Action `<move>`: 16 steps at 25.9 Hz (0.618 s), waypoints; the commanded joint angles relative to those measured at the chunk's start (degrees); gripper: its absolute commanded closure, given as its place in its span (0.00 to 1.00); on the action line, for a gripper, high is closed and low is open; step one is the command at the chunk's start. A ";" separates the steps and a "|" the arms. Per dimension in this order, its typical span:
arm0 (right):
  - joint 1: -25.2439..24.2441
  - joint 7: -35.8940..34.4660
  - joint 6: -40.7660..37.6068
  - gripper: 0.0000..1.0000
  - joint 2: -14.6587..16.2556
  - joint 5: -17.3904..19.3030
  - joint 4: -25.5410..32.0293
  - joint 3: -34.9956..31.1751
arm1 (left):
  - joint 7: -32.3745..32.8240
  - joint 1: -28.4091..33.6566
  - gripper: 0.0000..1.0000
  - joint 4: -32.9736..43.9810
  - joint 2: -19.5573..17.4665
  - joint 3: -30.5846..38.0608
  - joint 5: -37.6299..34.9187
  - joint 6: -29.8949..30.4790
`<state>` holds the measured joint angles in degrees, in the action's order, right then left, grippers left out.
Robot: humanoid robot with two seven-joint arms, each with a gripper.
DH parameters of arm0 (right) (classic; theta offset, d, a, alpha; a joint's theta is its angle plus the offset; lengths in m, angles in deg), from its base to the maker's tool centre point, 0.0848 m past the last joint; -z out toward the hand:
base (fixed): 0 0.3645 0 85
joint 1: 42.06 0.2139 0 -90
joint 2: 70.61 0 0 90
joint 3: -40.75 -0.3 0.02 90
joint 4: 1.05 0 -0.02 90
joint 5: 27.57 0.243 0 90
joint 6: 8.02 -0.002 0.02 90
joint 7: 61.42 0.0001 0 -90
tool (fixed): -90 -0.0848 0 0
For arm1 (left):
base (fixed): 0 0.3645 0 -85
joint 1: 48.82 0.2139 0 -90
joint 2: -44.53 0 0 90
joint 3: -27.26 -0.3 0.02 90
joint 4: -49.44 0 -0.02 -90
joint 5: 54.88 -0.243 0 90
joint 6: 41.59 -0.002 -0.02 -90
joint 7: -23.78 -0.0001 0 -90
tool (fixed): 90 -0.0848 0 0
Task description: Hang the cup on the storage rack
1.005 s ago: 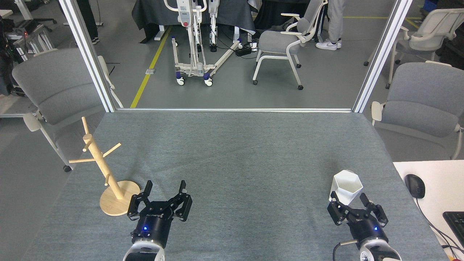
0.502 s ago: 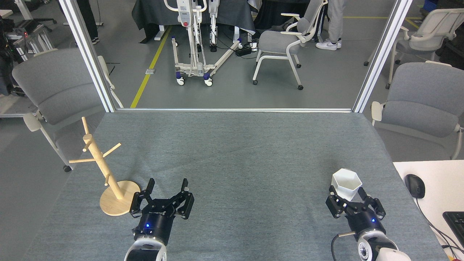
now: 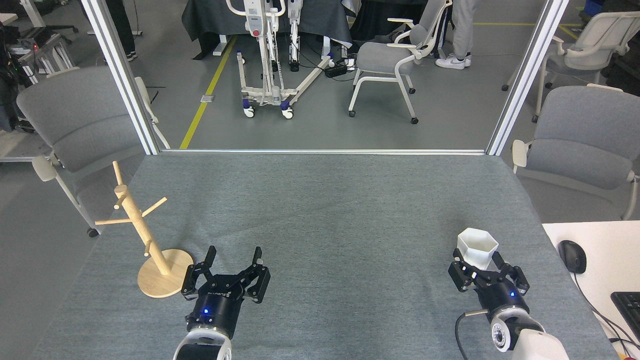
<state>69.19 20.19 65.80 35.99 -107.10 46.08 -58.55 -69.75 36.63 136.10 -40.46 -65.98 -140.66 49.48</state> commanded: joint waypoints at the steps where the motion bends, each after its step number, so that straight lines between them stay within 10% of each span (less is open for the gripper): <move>1: -0.24 -0.04 -0.08 0.00 -0.08 -0.19 -0.11 0.07 | 0.01 0.06 0.01 0.00 -0.01 -0.01 0.00 -0.02; 16: -0.51 -0.75 0.01 0.00 0.09 -0.98 -0.11 -0.11 | 0.01 0.59 0.01 0.09 -0.36 -0.01 0.00 -0.02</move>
<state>68.61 19.38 65.75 35.97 -108.14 45.97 -58.60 -69.73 37.16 136.14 -40.82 -65.99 -140.66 49.45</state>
